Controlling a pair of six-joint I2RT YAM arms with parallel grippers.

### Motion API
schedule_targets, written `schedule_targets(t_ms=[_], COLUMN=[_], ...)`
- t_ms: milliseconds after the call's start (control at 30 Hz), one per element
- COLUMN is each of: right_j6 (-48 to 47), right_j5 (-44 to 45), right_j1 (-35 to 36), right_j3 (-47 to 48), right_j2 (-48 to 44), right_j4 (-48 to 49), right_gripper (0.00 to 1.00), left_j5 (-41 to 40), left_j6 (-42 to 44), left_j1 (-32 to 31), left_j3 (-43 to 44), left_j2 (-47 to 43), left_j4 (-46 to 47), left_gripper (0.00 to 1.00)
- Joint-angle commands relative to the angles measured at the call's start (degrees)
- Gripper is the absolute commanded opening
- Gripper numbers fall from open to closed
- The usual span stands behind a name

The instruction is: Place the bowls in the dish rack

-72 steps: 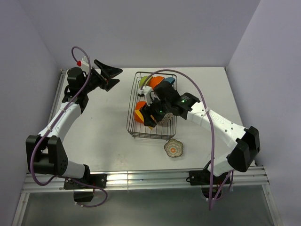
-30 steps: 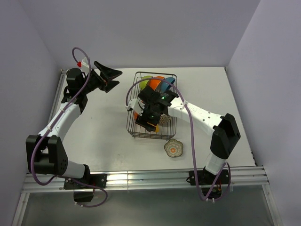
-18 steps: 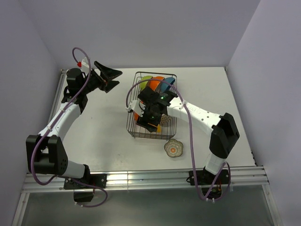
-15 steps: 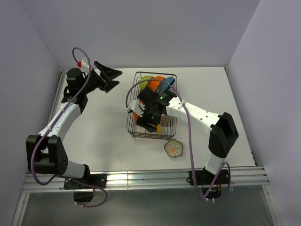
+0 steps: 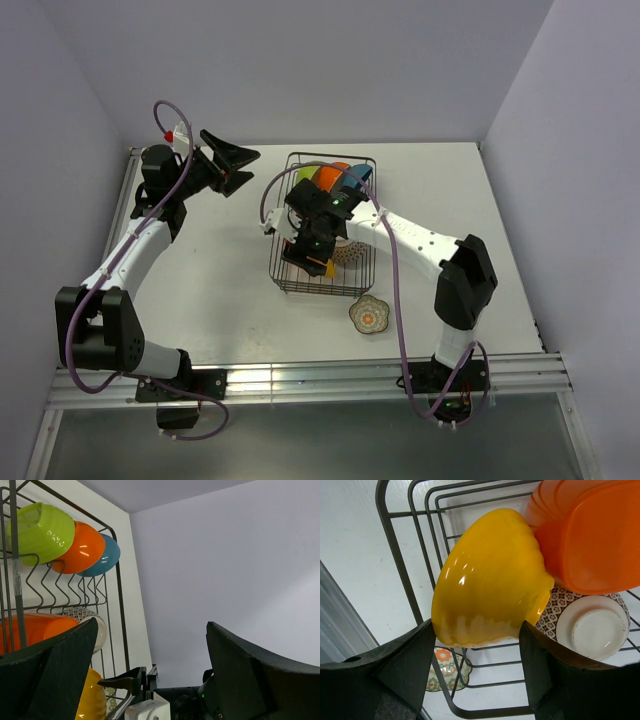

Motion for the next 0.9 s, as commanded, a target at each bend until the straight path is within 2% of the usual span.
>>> schedule_targets(t_ms=[0, 67, 133, 233, 467, 500, 600, 633, 867], right_j6=[0.2, 0.2, 0.3, 0.2, 1.0, 1.2, 1.6, 1.7, 2.2], right_j5=[-0.1, -0.2, -0.3, -0.5, -1.2, -1.4, -1.8, -1.9, -2.7], right_j1=[1.1, 1.4, 1.5, 1.5, 1.6, 1.6, 1.6, 1.6, 1.6], right_j3=[3.1, 3.3, 3.2, 3.1, 4.2, 4.5, 5.3, 5.8, 7.5], right_j2=[0.7, 1.4, 1.7, 1.7, 2.2, 2.3, 2.9, 3.0, 3.1], right_j4=[-0.4, -0.7, -0.9, -0.8, -1.3, -1.4, -1.6, -1.7, -1.5], right_gripper=[0.18, 0.26, 0.45, 0.59, 0.73, 0.8, 0.83, 0.97, 1.0], left_j5=[1.1, 1.3, 1.3, 1.4, 1.5, 1.5, 1.5, 1.6, 1.9], left_j6=[0.9, 0.8, 0.9, 1.3, 1.7, 1.6, 1.6, 1.5, 1.5], left_j1=[0.3, 0.3, 0.3, 0.3, 0.3, 0.3, 0.3, 0.3, 0.3], left_j3=[0.5, 0.4, 0.5, 0.7, 1.4, 1.3, 1.3, 1.3, 1.4], left_j2=[-0.1, 0.0, 0.0, 0.1, 0.5, 0.5, 0.4, 0.3, 0.3], left_j4=[2.7, 2.8, 2.7, 2.4, 1.6, 1.6, 1.8, 1.7, 1.9], left_gripper=[0.95, 0.95, 0.95, 0.95, 0.95, 0.95, 0.95, 0.95, 0.95])
